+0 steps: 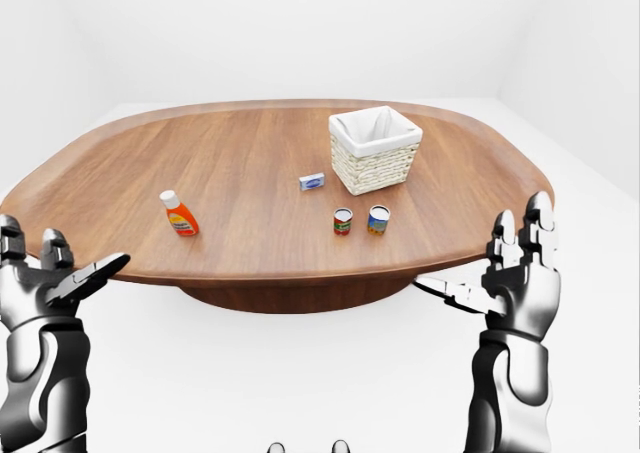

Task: Pick up the tomato sauce, and put it in the basket.

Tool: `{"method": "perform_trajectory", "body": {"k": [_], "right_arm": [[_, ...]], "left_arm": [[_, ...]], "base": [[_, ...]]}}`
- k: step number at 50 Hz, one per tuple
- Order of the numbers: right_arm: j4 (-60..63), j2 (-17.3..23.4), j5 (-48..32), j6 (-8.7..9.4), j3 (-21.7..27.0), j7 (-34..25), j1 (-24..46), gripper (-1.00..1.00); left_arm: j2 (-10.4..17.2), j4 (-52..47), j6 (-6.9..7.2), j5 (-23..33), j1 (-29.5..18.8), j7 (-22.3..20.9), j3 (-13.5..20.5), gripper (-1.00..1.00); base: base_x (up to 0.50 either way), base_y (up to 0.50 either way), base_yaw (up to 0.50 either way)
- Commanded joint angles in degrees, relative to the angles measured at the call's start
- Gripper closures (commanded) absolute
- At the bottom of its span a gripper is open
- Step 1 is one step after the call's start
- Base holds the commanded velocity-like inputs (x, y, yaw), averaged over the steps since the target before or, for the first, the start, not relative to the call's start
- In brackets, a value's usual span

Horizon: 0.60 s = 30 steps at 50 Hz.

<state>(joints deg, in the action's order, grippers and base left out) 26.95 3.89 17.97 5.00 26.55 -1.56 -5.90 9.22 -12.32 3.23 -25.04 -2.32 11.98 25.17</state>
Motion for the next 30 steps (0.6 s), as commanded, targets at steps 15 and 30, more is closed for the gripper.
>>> {"method": "perform_trajectory", "body": {"k": [15, 30], "right_arm": [[-0.5, 0.2, 1.6, 0.00, 1.2, -0.8, -0.5, -1.00], [-0.5, 0.0, 1.5, 0.00, 1.2, -1.3, -0.8, -1.00]], "left_arm": [[0.2, 0.0, -0.87, -1.6, 0.2, 1.2, 0.4, -1.00], [-0.1, -0.2, -1.17, -1.4, 0.4, 1.0, 0.0, -1.00]], "base": [[0.00, -0.27, 0.00], [0.00, -0.28, 0.00]]}}
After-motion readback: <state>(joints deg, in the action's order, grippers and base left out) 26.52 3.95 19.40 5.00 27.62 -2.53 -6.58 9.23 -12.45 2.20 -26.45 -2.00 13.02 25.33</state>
